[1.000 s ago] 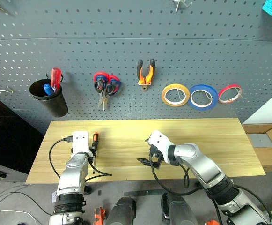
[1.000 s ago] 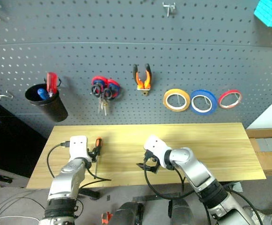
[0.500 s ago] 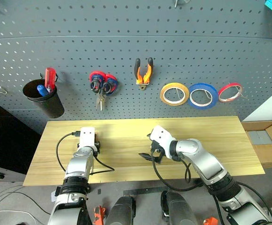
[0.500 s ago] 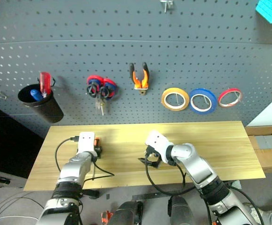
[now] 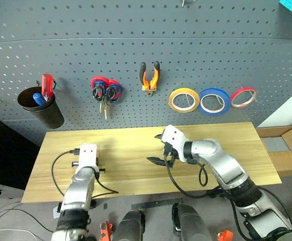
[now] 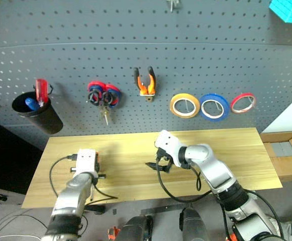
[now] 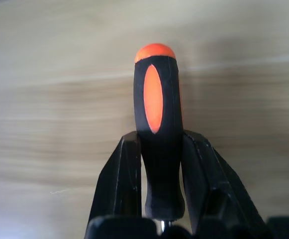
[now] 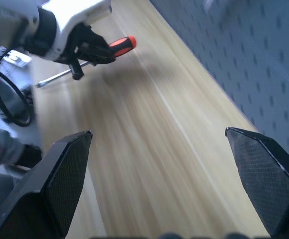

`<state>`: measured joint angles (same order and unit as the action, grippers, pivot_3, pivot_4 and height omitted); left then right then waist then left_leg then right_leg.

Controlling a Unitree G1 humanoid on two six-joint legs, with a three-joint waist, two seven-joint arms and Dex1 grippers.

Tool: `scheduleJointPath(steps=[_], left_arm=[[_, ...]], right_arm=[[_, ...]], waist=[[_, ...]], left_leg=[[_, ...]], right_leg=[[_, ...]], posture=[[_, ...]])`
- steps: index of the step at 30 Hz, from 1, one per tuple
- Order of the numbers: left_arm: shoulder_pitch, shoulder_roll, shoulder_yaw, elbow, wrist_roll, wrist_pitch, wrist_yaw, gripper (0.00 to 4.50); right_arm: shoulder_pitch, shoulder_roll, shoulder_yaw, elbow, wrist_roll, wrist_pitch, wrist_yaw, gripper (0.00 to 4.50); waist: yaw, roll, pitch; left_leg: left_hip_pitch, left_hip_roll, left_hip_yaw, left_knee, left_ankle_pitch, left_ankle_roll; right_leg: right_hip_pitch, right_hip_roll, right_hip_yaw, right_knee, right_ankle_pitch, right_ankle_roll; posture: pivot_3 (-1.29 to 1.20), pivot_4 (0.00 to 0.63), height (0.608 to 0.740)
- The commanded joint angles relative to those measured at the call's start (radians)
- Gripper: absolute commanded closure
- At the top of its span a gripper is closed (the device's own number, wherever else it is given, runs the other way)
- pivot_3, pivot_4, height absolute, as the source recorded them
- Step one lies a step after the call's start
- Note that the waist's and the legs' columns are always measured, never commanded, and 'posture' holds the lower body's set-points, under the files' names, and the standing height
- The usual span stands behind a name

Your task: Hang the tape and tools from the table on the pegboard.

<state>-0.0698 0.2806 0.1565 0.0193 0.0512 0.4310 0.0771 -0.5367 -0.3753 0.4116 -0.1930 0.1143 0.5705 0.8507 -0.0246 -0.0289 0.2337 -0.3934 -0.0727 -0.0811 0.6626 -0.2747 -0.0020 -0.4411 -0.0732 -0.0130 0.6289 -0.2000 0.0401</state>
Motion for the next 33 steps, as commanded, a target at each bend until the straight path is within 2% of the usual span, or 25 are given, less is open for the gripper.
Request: scheduleJointPath(steps=[1, 4, 7, 10, 14, 20, 23, 28, 33], left_arm=[[0.073, -0.001, 0.043, -0.286, 0.027, -0.262, 0.028, 3.74], [0.111, 0.012, 0.045, -0.395, 0.038, -0.330, 0.007, 3.74], [0.054, 0.037, 0.089, -0.469, 0.070, -0.307, 0.025, 3.74], [-0.053, 0.076, 0.114, -0.489, 0.070, -0.280, 0.010, 3.74], [-0.231, 0.140, 0.161, -0.521, 0.011, -0.206, -0.037, 3.74], [-0.459, 0.212, 0.203, -0.474, -0.041, -0.141, -0.072, 3.74], [-0.531, 0.230, 0.216, -0.387, -0.069, -0.165, -0.087, 3.74], [-0.552, 0.253, 0.234, -0.217, -0.079, -0.259, -0.107, 3.74], [-0.559, 0.262, 0.216, -0.074, -0.076, -0.374, -0.122, 3.74]], right_arm=[[-0.036, 0.011, -0.032, -0.077, 0.098, -0.037, 0.089, 0.00], [-0.063, 0.023, -0.060, -0.108, 0.179, -0.050, 0.151, 0.00], [-0.113, 0.048, -0.081, -0.115, 0.247, -0.051, 0.189, 0.00], [-0.146, 0.061, -0.067, -0.073, 0.244, -0.083, 0.208, 0.00], [-0.165, 0.073, -0.064, -0.050, 0.253, -0.118, 0.239, 0.00], [-0.173, 0.087, -0.075, -0.057, 0.282, -0.136, 0.269, 0.00], [-0.197, 0.134, -0.089, -0.026, 0.261, -0.158, 0.200, 0.00], [-0.273, 0.237, -0.143, 0.075, 0.168, -0.165, -0.040, 0.00], [-0.284, 0.246, -0.141, 0.071, 0.145, -0.153, -0.095, 0.00]], waist=[[0.008, -0.001, 0.000], [0.026, 0.000, -0.002], [0.038, -0.001, -0.003], [0.050, -0.003, -0.009], [0.052, -0.013, -0.019], [0.052, -0.016, -0.035], [0.050, -0.016, -0.041], [0.048, -0.016, -0.046], [0.050, -0.018, -0.048]], left_leg=[[-0.001, 0.000, 0.000, 0.000, 0.000, 0.000], [-0.002, -0.001, 0.000, 0.001, 0.000, 0.000], [-0.002, -0.001, 0.000, 0.001, -0.001, 0.002], [-0.002, 0.000, 0.000, 0.002, 0.000, 0.002], [-0.002, -0.001, 0.000, 0.002, 0.002, -0.001], [-0.003, -0.001, 0.001, 0.003, 0.002, -0.002], [-0.001, -0.001, 0.001, 0.003, 0.003, -0.003], [0.004, -0.001, 0.005, 0.002, 0.005, -0.006], [0.004, -0.002, 0.004, 0.003, 0.006, -0.006]], right_leg=[[0.000, 0.000, 0.000, 0.000, 0.000, 0.000], [0.000, -0.001, 0.000, -0.001, 0.000, 0.000], [0.000, 0.000, 0.000, -0.001, 0.000, 0.000], [0.000, 0.002, -0.001, 0.000, 0.001, -0.002], [0.000, 0.002, -0.003, 0.000, 0.002, -0.001], [-0.001, 0.003, -0.003, 0.000, 0.003, 0.000], [-0.001, 0.003, -0.002, 0.001, 0.003, 0.000], [-0.001, 0.006, 0.001, 0.008, 0.004, -0.002], [-0.001, 0.007, 0.001, 0.010, 0.004, -0.002]], posture=[[0.02, 0.183, 0.740], [0.05, 0.172, 0.740], [0.07, 0.152, 0.740], [0.09, 0.129, 0.740], [0.11, 0.110, 0.740], [0.11, 0.085, 0.740], [0.10, 0.081, 0.740], [0.07, 0.092, 0.740], [0.05, 0.105, 0.740]])
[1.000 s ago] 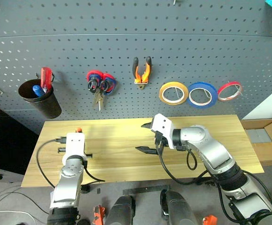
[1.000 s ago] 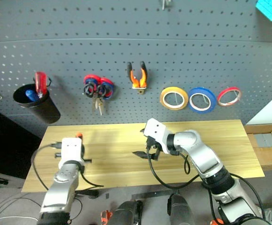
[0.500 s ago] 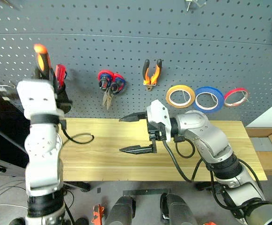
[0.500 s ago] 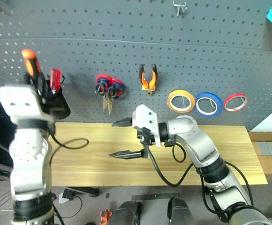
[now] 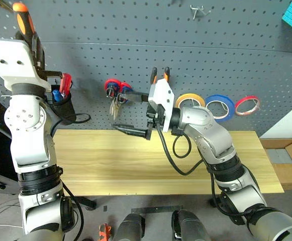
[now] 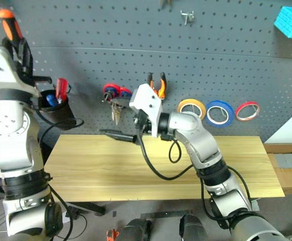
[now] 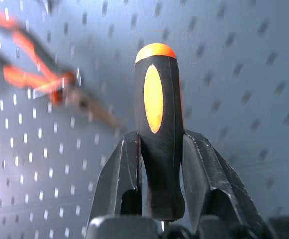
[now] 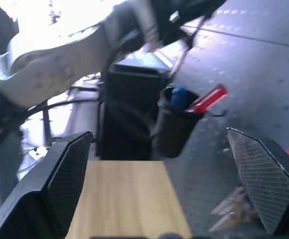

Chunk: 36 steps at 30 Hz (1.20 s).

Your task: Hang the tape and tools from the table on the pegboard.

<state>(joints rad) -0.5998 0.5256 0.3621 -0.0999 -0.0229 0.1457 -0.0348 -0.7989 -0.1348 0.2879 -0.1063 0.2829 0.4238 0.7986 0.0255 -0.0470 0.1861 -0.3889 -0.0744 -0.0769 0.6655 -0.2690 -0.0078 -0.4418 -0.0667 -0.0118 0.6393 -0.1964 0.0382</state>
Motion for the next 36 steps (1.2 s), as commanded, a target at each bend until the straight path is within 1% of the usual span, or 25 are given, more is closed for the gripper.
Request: scheduleJointPath(steps=[1, 6, 11, 14, 16, 18, 20, 24, 26, 27, 32, 34, 36], left_arm=[[-0.036, 0.014, 0.008, 0.085, -0.010, -0.118, -0.016, 3.74], [-0.073, 0.006, -0.016, 0.237, -0.007, -0.263, -0.025, 3.74], [-0.059, -0.009, -0.045, 0.321, 0.046, -0.368, 0.026, 3.74], [-0.036, -0.002, -0.068, 0.310, 0.084, -0.342, 0.036, 3.74], [-0.027, -0.024, -0.048, 0.299, 0.038, -0.340, 0.031, 3.74], [-0.012, -0.012, -0.042, 0.306, 0.048, -0.352, 0.037, 2.99], [-0.005, 0.000, -0.036, 0.311, 0.060, -0.353, 0.050, 2.41], [0.000, 0.008, -0.020, 0.293, 0.048, -0.352, 0.055, 0.95], [0.006, 0.014, -0.024, 0.268, 0.037, -0.350, 0.030, 0.22], [0.009, 0.018, -0.030, 0.245, 0.022, -0.345, 0.003, 0.05], [0.030, 0.025, -0.045, 0.080, -0.149, -0.208, -0.163, 0.05], [0.074, 0.033, -0.061, -0.016, -0.259, -0.082, -0.258, 0.05], [0.135, 0.057, -0.090, -0.098, -0.322, 0.011, -0.344, 0.05]], right_arm=[[-0.026, 0.008, -0.016, -0.008, -0.039, -0.011, -0.064, 0.00], [-0.046, 0.019, -0.023, 0.020, -0.076, -0.016, -0.126, 0.00], [-0.038, 0.005, -0.010, 0.002, -0.072, -0.021, -0.109, 0.00], [-0.033, 0.000, 0.000, -0.005, -0.073, -0.017, -0.100, 0.00], [-0.033, 0.001, -0.003, -0.005, -0.068, -0.019, -0.097, 0.00], [-0.034, 0.004, -0.005, 0.000, -0.065, -0.024, -0.094, 0.00], [-0.037, 0.005, -0.003, 0.006, -0.066, -0.028, -0.091, 0.00], [-0.041, 0.004, -0.001, 0.018, -0.068, -0.034, -0.082, 0.00], [-0.042, 0.001, 0.000, 0.021, -0.070, -0.036, -0.074, 0.00], [-0.041, -0.002, -0.001, 0.021, -0.070, -0.037, -0.068, 0.00], [-0.025, -0.030, -0.016, 0.000, -0.040, -0.032, -0.019, 0.00], [0.013, -0.070, -0.010, -0.056, 0.011, -0.011, 0.059, 0.00], [0.057, -0.115, -0.005, -0.122, 0.069, 0.016, 0.132, 0.00]], waist=[[-0.001, 0.000, 0.000], [-0.005, 0.000, 0.000], [-0.009, 0.000, -0.001], [-0.014, 0.000, -0.001], [-0.020, 0.000, -0.001], [-0.027, -0.001, -0.002], [-0.028, -0.001, -0.002], [-0.030, -0.001, -0.002], [-0.029, -0.001, -0.002], [-0.029, -0.001, -0.003], [-0.030, -0.002, -0.003], [-0.030, -0.002, -0.004], [-0.031, -0.001, -0.004]], left_leg=[[0.000, 0.000, 0.000, 0.000, 0.000, 0.000], [0.000, 0.000, 0.001, 0.000, 0.000, 0.000], [0.000, 0.000, 0.002, 0.000, 0.000, 0.000], [0.000, 0.000, 0.002, 0.000, 0.000, 0.000], [0.000, 0.000, 0.002, 0.001, 0.000, 0.000], [0.000, 0.000, 0.002, 0.001, 0.000, 0.000], [0.000, 0.000, 0.002, 0.001, 0.000, 0.000], [0.000, 0.000, 0.002, 0.001, 0.000, 0.000], [0.000, 0.000, 0.002, 0.001, 0.000, 0.001], [0.000, 0.000, 0.002, 0.001, 0.000, 0.001], [0.000, 0.000, 0.002, 0.001, 0.000, 0.001], [0.000, 0.000, 0.002, 0.001, 0.000, 0.001], [0.000, 0.000, 0.002, 0.001, 0.000, 0.001]], right_leg=[[0.000, 0.000, 0.000, 0.000, 0.000, 0.000], [-0.001, -0.001, 0.001, 0.003, 0.000, 0.000], [-0.002, -0.002, 0.001, 0.003, 0.000, 0.000], [-0.002, -0.003, 0.001, 0.003, 0.000, 0.000], [-0.002, -0.003, 0.001, 0.004, 0.000, 0.000], [-0.002, -0.003, 0.001, 0.004, 0.000, 0.000], [-0.002, -0.003, 0.001, 0.004, 0.000, 0.000], [-0.002, -0.003, 0.001, 0.004, 0.000, 0.000], [-0.002, -0.003, 0.001, 0.005, 0.000, 0.000], [-0.002, -0.003, 0.001, 0.005, 0.000, 0.000], [-0.002, -0.004, 0.001, 0.004, 0.000, 0.000], [-0.002, -0.004, 0.001, 0.004, 0.000, 0.000], [-0.002, -0.004, 0.001, 0.004, 0.000, 0.000]], posture=[[0.04, 0.106, 0.740], [0.03, 0.104, 0.740], [0.02, 0.102, 0.740], [0.01, 0.103, 0.740], [0.02, 0.103, 0.740], [0.02, 0.102, 0.740], [0.02, 0.101, 0.740], [0.03, 0.103, 0.740], [0.03, 0.103, 0.740], [0.03, 0.103, 0.740], [0.04, 0.111, 0.740], [0.04, 0.113, 0.740], [0.03, 0.118, 0.740]])
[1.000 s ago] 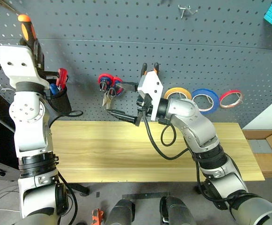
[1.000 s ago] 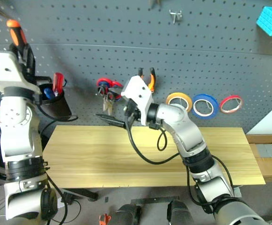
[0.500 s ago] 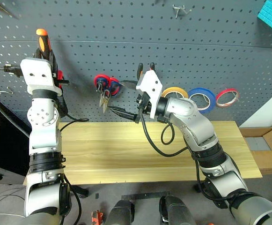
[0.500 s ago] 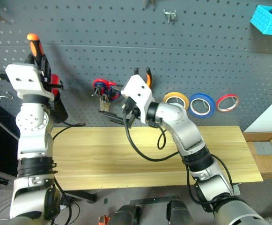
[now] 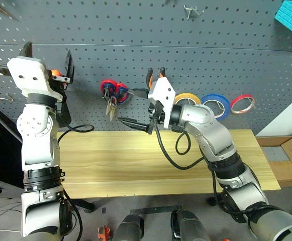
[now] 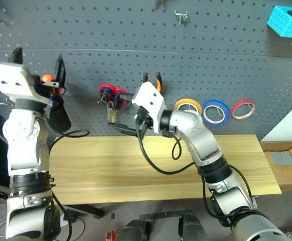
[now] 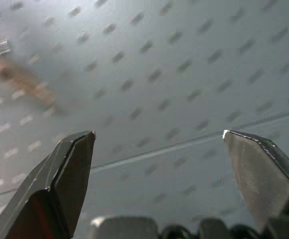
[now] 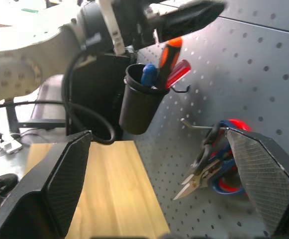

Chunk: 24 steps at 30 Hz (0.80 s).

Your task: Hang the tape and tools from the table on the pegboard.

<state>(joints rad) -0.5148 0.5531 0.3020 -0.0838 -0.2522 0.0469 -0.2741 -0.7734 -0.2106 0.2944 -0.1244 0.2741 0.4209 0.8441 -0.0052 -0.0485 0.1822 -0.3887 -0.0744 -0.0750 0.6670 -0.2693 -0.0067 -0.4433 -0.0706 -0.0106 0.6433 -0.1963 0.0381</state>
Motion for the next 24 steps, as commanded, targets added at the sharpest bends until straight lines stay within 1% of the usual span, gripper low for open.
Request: scheduleJointPath(steps=[1, 5, 7, 9, 11, 13, 16, 19, 21, 24], left_arm=[[0.090, 0.035, -0.036, -0.148, -0.109, 0.133, -0.129, 0.05], [0.268, 0.035, -0.062, -0.306, -0.197, 0.260, -0.193, 0.05], [0.324, 0.031, -0.069, -0.350, -0.219, 0.300, -0.204, 0.05], [0.369, 0.016, -0.078, -0.348, -0.211, 0.312, -0.202, 0.05], [0.426, -0.009, -0.095, -0.309, -0.179, 0.299, -0.198, 0.05], [0.477, -0.037, -0.113, -0.261, -0.148, 0.276, -0.196, 0.05], [0.516, -0.073, -0.123, -0.192, -0.113, 0.240, -0.188, 0.05], [0.518, -0.124, -0.079, -0.133, -0.168, 0.271, -0.175, 0.05], [0.546, -0.116, -0.095, -0.081, -0.128, 0.240, -0.198, 0.05], [0.591, -0.113, -0.102, -0.043, -0.104, 0.215, -0.221, 0.05]], right_arm=[[0.055, -0.061, -0.017, -0.129, 0.097, 0.031, 0.101, 0.00], [0.161, -0.173, -0.079, -0.168, 0.138, 0.084, 0.117, 0.00], [0.206, -0.211, -0.102, -0.175, 0.146, 0.102, 0.107, 0.00], [0.260, -0.236, -0.124, -0.182, 0.152, 0.119, 0.092, 0.00], [0.317, -0.251, -0.136, -0.175, 0.134, 0.126, 0.057, 0.00], [0.364, -0.230, -0.162, -0.150, 0.142, 0.133, 0.005, 0.00], [0.414, -0.200, -0.184, -0.087, 0.125, 0.126, -0.065, 0.00], [0.462, -0.184, -0.189, 0.005, 0.076, 0.080, -0.120, 0.00], [0.495, -0.162, -0.229, 0.082, 0.083, 0.059, -0.154, 0.00], [0.520, -0.157, -0.298, 0.209, 0.073, 0.042, -0.212, 0.00]], waist=[[0.000, 0.000, 0.000], [0.000, 0.001, 0.000], [0.001, 0.001, 0.000], [0.002, 0.001, 0.000], [0.002, 0.005, -0.003], [0.001, 0.010, -0.006], [0.000, 0.011, -0.007], [0.001, 0.011, -0.008], [0.003, 0.011, -0.009], [0.002, 0.012, -0.009]], left_leg=[[0.000, 0.000, 0.000, 0.000, 0.000, 0.000], [0.003, 0.001, 0.000, 0.000, 0.000, 0.001], [0.005, 0.001, 0.001, 0.000, -0.002, 0.004], [0.006, 0.001, 0.001, 0.000, -0.002, 0.005], [0.008, 0.001, 0.001, 0.000, -0.002, 0.005], [0.009, 0.001, 0.002, -0.001, -0.003, 0.006], [0.010, 0.002, 0.003, -0.001, -0.003, 0.006], [0.011, 0.001, 0.003, 0.000, -0.002, 0.007], [0.012, 0.001, 0.003, 0.001, -0.002, 0.007], [0.020, 0.001, 0.004, -0.002, -0.004, 0.010]], right_leg=[[0.000, 0.000, 0.000, 0.000, 0.000, 0.000], [0.002, 0.000, 0.001, 0.000, 0.000, 0.000], [0.004, 0.000, 0.001, 0.000, -0.001, -0.001], [0.005, 0.000, 0.001, 0.000, -0.001, -0.001], [0.007, 0.000, 0.001, 0.000, -0.001, -0.001], [0.008, 0.000, 0.002, 0.000, -0.001, -0.001], [0.009, 0.000, 0.003, 0.000, -0.001, -0.001], [0.010, 0.000, 0.002, 0.000, -0.001, -0.001], [0.012, 0.000, 0.001, -0.001, -0.001, -0.001], [0.021, 0.000, 0.002, -0.003, -0.002, -0.002]], posture=[[0.03, 0.125, 0.740], [0.02, 0.130, 0.740], [0.01, 0.133, 0.740], [0.00, 0.134, 0.740], [-0.02, 0.135, 0.740], [-0.03, 0.135, 0.740], [-0.04, 0.129, 0.740], [-0.03, 0.127, 0.740], [-0.03, 0.128, 0.740], [-0.02, 0.132, 0.740]])
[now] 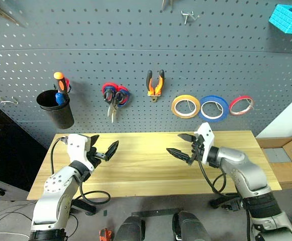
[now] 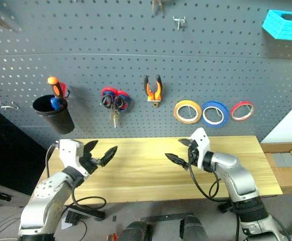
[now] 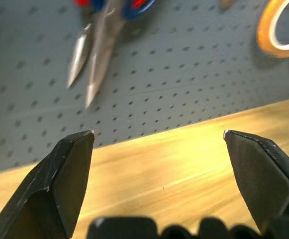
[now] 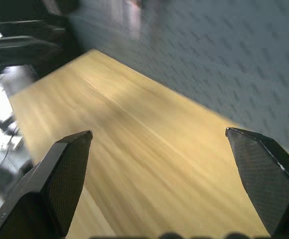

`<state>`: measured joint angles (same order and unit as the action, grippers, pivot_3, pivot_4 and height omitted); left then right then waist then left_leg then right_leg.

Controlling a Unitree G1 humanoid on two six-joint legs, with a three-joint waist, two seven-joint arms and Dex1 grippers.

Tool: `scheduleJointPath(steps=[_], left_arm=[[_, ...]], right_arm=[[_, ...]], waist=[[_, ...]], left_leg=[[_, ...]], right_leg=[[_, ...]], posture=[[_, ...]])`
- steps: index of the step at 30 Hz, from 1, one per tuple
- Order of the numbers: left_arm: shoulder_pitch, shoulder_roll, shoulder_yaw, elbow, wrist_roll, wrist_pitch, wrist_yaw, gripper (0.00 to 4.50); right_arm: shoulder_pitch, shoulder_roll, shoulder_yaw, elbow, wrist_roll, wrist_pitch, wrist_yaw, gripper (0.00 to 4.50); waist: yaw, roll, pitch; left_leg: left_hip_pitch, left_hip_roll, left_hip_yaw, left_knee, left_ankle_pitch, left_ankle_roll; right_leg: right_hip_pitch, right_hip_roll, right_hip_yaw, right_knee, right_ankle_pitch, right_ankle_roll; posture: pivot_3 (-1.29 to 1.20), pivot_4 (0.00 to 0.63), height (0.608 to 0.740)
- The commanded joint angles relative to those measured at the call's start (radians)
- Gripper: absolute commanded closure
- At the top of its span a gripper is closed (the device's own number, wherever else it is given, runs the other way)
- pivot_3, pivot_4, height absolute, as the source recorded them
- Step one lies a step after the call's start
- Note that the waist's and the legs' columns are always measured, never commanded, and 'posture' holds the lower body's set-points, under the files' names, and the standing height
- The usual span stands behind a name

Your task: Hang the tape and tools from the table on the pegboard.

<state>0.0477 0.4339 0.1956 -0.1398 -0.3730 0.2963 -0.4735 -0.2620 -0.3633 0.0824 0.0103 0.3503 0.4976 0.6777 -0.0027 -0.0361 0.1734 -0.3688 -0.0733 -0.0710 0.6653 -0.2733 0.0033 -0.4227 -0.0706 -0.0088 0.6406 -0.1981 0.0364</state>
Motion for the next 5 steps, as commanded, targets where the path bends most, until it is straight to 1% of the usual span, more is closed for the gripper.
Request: scheduleJointPath(steps=[1, 5], left_arm=[[0.043, 0.005, 0.010, 0.024, 0.019, -0.041, -0.024, 0.05], [0.086, 0.019, 0.041, 0.100, 0.058, -0.097, -0.021, 0.05]], right_arm=[[0.019, -0.016, -0.099, 0.109, -0.018, -0.059, -0.051, 0.00], [0.039, -0.052, -0.189, 0.250, -0.037, -0.142, -0.087, 0.00]], waist=[[0.000, 0.000, 0.000], [0.000, 0.000, 0.000]], left_leg=[[0.002, 0.000, 0.000, 0.000, -0.001, 0.001], [0.004, 0.001, 0.001, 0.000, -0.001, 0.001]], right_leg=[[0.002, 0.000, 0.000, -0.001, -0.001, -0.001], [0.003, 0.000, 0.000, 0.000, -0.004, -0.003]], posture=[[-0.02, 0.132, 0.740], [-0.02, 0.136, 0.740]])
